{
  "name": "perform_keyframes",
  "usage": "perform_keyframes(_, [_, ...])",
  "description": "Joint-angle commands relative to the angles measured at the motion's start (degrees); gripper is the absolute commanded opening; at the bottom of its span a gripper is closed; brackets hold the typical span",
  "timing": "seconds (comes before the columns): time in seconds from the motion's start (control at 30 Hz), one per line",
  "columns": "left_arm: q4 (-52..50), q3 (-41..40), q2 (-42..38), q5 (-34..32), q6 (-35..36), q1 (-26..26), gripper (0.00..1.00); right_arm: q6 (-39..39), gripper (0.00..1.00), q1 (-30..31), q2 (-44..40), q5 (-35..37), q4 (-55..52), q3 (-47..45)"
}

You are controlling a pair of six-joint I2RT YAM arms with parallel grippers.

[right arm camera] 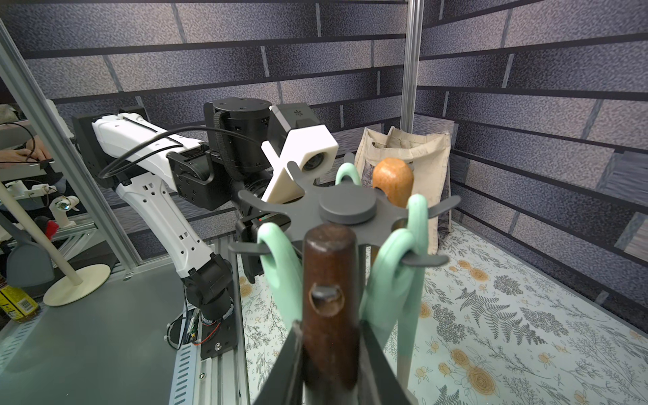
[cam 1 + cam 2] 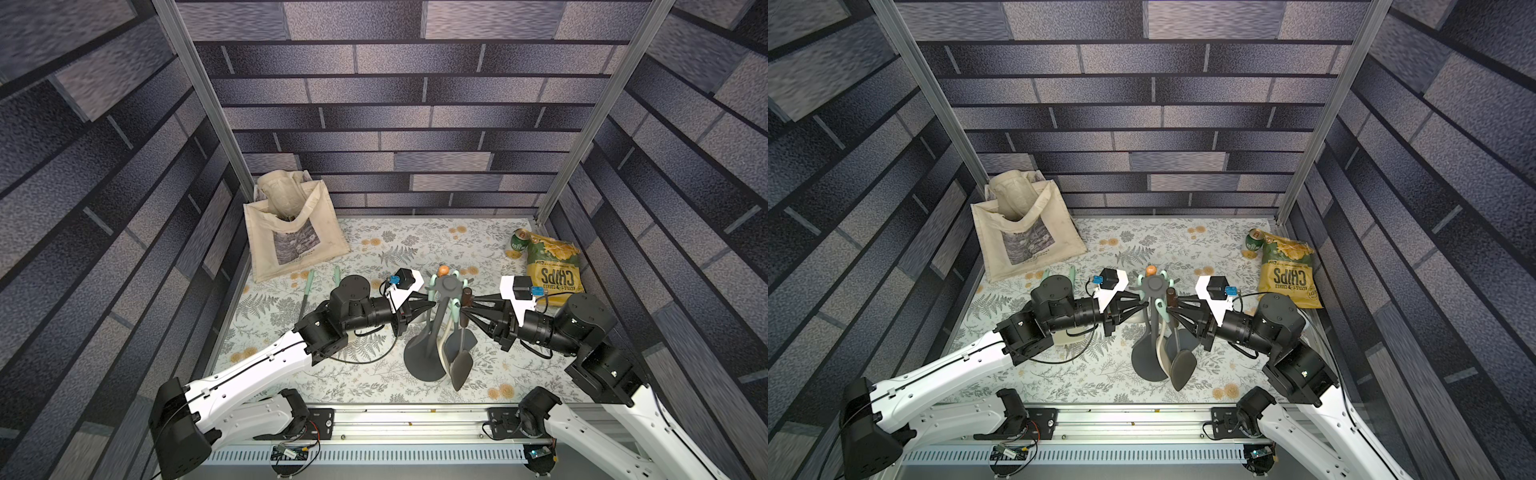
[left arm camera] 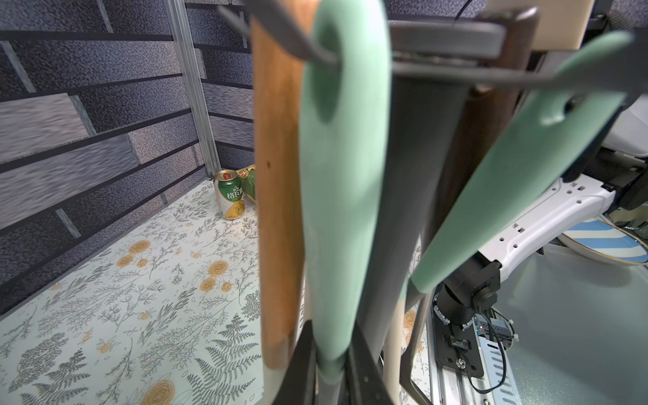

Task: Take the spatula off the kitchen utensil rack
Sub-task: Take off the spatula from the rack.

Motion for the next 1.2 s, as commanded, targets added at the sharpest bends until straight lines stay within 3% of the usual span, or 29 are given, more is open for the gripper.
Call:
perform_keyframes(0.0, [-0.95, 2.28, -1.33, -3.22, 2.22, -0.40, 0.07, 0.05, 0.21, 0.36, 0.32, 1.63, -5.12, -1.63])
perform_keyframes(0.17, [-1.30, 2.30, -1.60, -9.00, 5.00, -1.53, 0.00, 0.07, 0.21, 0.37, 0.49, 2.01, -5.08, -1.66])
perform_keyframes(0.33, [0.75, 0.54, -2.94, -16.92, 7.47, -2.63, 0.00, -0.04, 0.21, 0.36, 0.78, 2.64, -5.29, -1.88])
perform_keyframes(0.5, [2.65, -1.20, -5.47, -20.85, 9.21, -2.56, 0.00, -0.12, 0.21, 0.36, 0.50, 3.41, -5.99, -1.77])
perform_keyframes(0.87, [-4.39, 0.57, -7.27, -23.12, 11.23, -0.54, 0.00, -0.13, 0.21, 0.33, 0.41, 3.89, -5.91, -2.08])
perform_keyframes(1.17, [-9.73, 0.58, -7.54, -21.93, 7.28, 3.05, 0.00, -0.45, 0.21, 0.34, 0.83, 4.10, -5.66, -2.56])
